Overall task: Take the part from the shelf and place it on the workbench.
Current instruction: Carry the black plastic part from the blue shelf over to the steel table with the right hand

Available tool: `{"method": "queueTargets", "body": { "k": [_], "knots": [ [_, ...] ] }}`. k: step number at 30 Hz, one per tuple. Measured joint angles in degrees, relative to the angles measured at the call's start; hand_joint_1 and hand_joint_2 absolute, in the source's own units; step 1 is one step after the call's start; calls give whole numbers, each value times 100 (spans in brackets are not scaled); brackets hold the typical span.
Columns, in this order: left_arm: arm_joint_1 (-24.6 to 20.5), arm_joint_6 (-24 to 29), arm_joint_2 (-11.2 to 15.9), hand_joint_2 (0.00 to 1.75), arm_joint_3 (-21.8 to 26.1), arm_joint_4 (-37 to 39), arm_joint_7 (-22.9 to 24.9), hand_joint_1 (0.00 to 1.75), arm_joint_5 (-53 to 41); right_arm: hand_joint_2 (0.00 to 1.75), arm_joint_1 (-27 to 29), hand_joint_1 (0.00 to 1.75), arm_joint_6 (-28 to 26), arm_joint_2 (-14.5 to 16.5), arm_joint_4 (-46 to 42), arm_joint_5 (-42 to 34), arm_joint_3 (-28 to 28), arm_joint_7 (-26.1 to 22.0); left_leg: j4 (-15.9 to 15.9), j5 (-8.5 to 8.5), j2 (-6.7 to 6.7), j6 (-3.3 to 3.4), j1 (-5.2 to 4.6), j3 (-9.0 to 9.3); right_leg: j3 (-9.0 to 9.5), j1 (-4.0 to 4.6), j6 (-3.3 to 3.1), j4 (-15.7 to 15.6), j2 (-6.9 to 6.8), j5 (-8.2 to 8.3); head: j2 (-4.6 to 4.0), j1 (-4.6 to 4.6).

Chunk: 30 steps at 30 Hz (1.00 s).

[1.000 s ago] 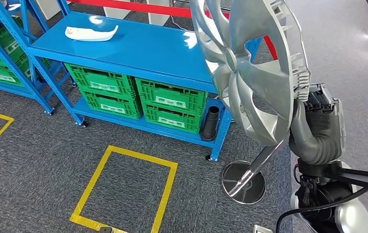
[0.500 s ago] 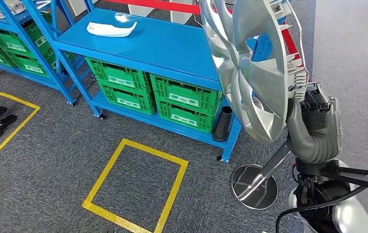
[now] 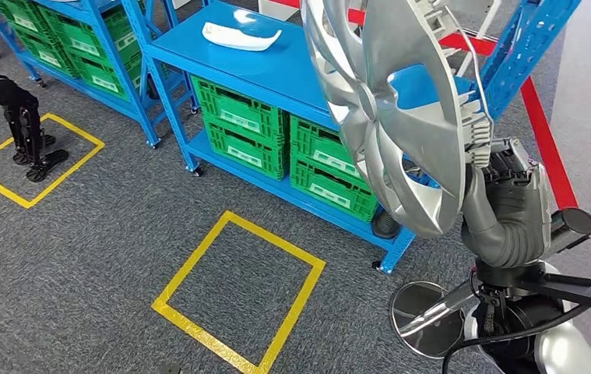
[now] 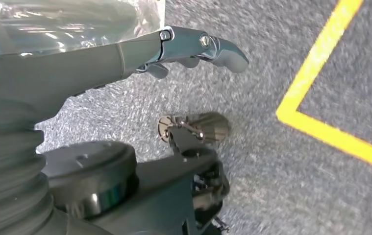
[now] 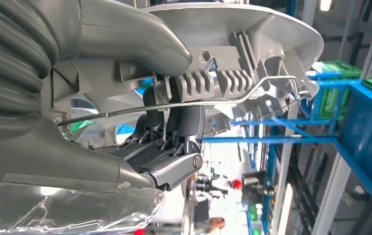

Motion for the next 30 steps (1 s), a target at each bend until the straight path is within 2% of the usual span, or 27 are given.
{"method": "queueTargets", "body": {
  "k": [2, 3, 4, 6, 7, 8, 10, 11, 12, 13, 14, 15, 17, 18, 19, 21, 22, 24, 25, 26, 27, 28, 29, 30],
  "knots": [
    [-11, -11, -5, 175, -1, -2, 1, 0, 0, 175, 2, 175, 3, 0, -1, 0, -1, 1, 38, -7, -134, -34, 6, -29, 284, -16, -35, -667, 246, 328, 1, -6],
    [-18, -15, -8, 175, -2, -3, 2, 0, 0, 175, 0, 175, 8, 0, -2, 0, -1, 1, 57, 0, -197, -67, 13, -67, 366, -19, -49, -881, 340, 383, 1, -10],
    [-20, -16, -11, 175, -4, -4, 8, 0, 0, 175, 0, 175, 13, 1, -2, 0, -2, 0, 65, 17, -259, -105, 25, -111, 395, -17, -59, -973, 385, 371, 1, -13],
    [-5, -11, -6, 175, -12, -5, 26, 0, 0, 175, -3, 175, 19, 4, -2, 0, -2, 0, 62, 51, -378, -181, 47, -174, 403, -20, -90, -1048, 276, 367, 1, -10],
    [8, -4, -3, 175, -17, -6, 34, 0, 0, 175, 2, 175, 20, 6, -2, 0, -2, 1, 79, 29, -348, -214, 41, -193, 416, -31, -116, -1075, 209, 378, 1, -14],
    [15, 3, 2, 175, -22, -7, 40, 0, 0, 175, 5, 175, 22, 8, -2, 0, -3, 1, 172, -45, -251, -246, 31, -233, 436, -45, -143, -1106, 138, 390, 0, -35],
    [5, 13, 4, 175, -30, -8, 45, 0, 0, 175, 14, 175, 30, 13, -1, 0, -4, -1, 693, -344, 53, -313, 26, -459, 468, -47, -185, -1134, -16, 394, 0, -78],
    [-4, 13, 5, 175, -33, -8, 48, 0, 1, 175, 18, 175, 33, 15, -1, 0, -4, -2, 1058, -507, 150, -341, 38, -623, 472, -42, -198, -1130, -96, 388, 0, -95],
    [-8, 13, 4, 175, -36, -8, 50, 0, 1, 175, 22, 175, 35, 16, 0, 0, -3, -3, 1362, -610, 198, -359, 50, -760, 474, -38, -205, -1124, -173, 381, 0, -97],
    [-6, 14, 4, 175, -38, -8, 51, 0, 2, 175, 27, 175, 35, 17, 0, 0, -3, -3, 1508, -619, 218, -367, 57, -824, 474, -36, -207, -1117, -244, 374, 0, -99],
    [-1, 14, 5, 175, -40, -8, 53, 0, 3, 175, 31, 175, 35, 18, 0, 0, -2, -3, 1440, -522, 231, -365, 60, -783, 477, -34, -204, -1111, -310, 364, 0, -101],
    [2, 15, 7, 175, -43, -8, 53, 0, 7, 175, 33, 175, 35, 19, 0, 0, -3, -3, 1161, -342, 258, -349, 58, -636, 485, -32, -196, -1105, -370, 352, 0, -101],
    [-5, 17, 13, 175, -46, -8, 53, 0, 19, 175, 34, 175, 36, 20, 0, 0, -4, -3, 421, -28, 448, -286, 9, -254, 512, -16, -163, -1098, -481, 323, 0, -100],
    [-13, 17, 15, 175, -48, -8, 52, 0, 25, 175, 35, 175, 36, 20, 0, 0, -5, -3, 168, 39, 544, -243, -26, -128, 522, -4, -141, -1096, -531, 313, 0, -99],
    [-18, 17, 16, 175, -48, -8, 52, 0, 29, 175, 37, 175, 37, 21, 0, 0, -4, -3, 48, 43, 606, -206, -58, -77, 529, 8, -117, -1098, -580, 305, 0, -96],
    [-9, 17, 17, 175, -49, -8, 52, 0, 33, 175, 39, 175, 37, 22, 0, 0, -3, -3, 0, 47, 541, -133, -81, -77, 551, 18, -61, -1123, -688, 303, 0, -95],
    [2, 17, 18, 175, -50, -8, 52, 0, 36, 175, 39, 175, 38, 22, 1, 0, -2, -2, -28, 65, 485, -100, -70, -72, 561, 11, -32, -1121, -673, 274, 0, -92],
    [3, 16, 22, 175, -51, -9, 52, 0, 40, 175, 40, 175, 41, 23, 1, 0, -6, -2, -90, 108, 387, -31, -38, -55, 462, -7, 6, -874, -425, 75, 1, -76],
    [-3, 15, 21, 175, -52, -9, 52, 0, 43, 175, 46, 175, 45, 24, 2, 0, -5, -2, -103, 119, 337, -12, -25, -53, 328, -17, 12, -583, -250, -93, 1, -59],
    [-11, 14, 20, 175, -52, -9, 52, 0, 45, 175, 55, 175, 49, 24, 4, 0, -4, -3, -104, 124, 279, -1, -22, -56, 151, -19, 15, -213, -130, -259, 1, -45],
    [-13, 15, 18, 175, -56, -10, 51, 0, 48, 175, 65, 175, 55, 24, 10, 0, -1, -3, -101, 122, 216, 3, -23, -57, -21, -19, 19, 130, -80, -371, 0, -31],
    [-12, 16, 15, 175, -60, -9, 51, 0, 53, 175, 74, 175, 61, 25, 18, 0, 1, -3, -95, 121, 148, 4, -24, -55, -136, -19, 23, 339, -62, -390, 0, -26],
    [-10, 19, 15, 175, -65, -10, 50, 0, 61, 175, 81, 175, 67, 25, 25, 0, 2, -3, -85, 119, 75, 3, -22, -54, -165, -21, 26, 349, -55, -295, 0, -26],
    [-10, 21, 15, 175, -69, -10, 48, 0, 71, 175, 84, 175, 75, 26, 31, 0, 3, -3, -70, 112, -1, -4, -17, -52, -100, -27, 27, 148, -34, -103, 0, -23]
  ]
}}
